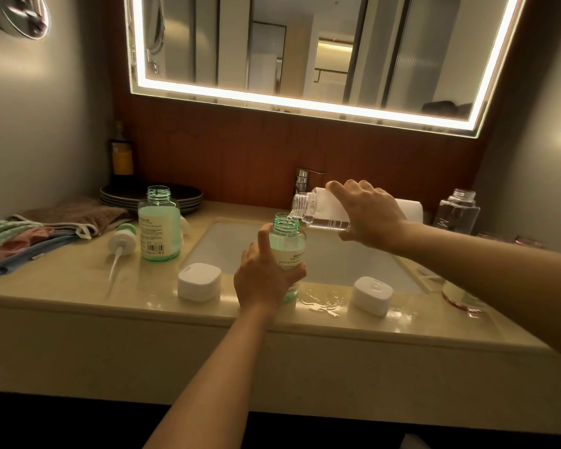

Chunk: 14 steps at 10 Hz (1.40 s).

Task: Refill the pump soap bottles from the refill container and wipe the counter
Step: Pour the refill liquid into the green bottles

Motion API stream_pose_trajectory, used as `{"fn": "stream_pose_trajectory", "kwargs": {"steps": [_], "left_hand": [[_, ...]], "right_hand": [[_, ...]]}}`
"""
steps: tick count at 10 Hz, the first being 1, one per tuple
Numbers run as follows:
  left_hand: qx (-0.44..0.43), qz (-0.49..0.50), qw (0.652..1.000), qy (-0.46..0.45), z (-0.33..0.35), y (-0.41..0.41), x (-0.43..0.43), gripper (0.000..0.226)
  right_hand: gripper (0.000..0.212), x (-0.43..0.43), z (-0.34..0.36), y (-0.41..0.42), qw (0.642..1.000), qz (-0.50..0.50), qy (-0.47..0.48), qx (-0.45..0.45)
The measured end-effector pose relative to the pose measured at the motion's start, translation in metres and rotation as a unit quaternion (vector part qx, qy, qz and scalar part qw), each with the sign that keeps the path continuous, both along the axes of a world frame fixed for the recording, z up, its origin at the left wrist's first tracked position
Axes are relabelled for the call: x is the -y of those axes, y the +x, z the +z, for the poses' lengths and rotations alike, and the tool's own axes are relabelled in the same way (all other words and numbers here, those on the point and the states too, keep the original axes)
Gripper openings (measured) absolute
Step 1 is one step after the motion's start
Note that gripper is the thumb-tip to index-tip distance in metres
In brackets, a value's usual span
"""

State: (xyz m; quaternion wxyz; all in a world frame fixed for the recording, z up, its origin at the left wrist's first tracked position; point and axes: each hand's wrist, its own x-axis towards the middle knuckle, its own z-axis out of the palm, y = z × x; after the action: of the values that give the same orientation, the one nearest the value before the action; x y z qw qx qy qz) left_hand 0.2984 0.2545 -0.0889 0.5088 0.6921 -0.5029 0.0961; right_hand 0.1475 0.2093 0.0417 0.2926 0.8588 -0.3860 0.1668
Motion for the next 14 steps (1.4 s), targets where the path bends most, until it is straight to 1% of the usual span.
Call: {"fn": "stream_pose_trajectory", "kwargs": {"steps": [3, 10, 14], "left_hand": [[-0.011, -0.005, 1.0, -0.006, 0.001, -0.0004, -0.0009, 0.087], [-0.001, 0.002, 1.0, 0.015, 0.0005, -0.0002, -0.0016, 0.089], [-0.006, -0.002, 1.0, 0.009, 0.0018, -0.0006, -0.0026, 0.088]], "right_hand": [[0.074, -0.0009, 0.0008, 0.0002, 1.0, -0.001, 0.001, 0.0], [0.074, -0.0003, 0.0013, 0.0009, 1.0, -0.003, -0.007, -0.001], [0.074, -0.0012, 0.002, 0.0008, 1.0, -0.001, -0.008, -0.006]]}}
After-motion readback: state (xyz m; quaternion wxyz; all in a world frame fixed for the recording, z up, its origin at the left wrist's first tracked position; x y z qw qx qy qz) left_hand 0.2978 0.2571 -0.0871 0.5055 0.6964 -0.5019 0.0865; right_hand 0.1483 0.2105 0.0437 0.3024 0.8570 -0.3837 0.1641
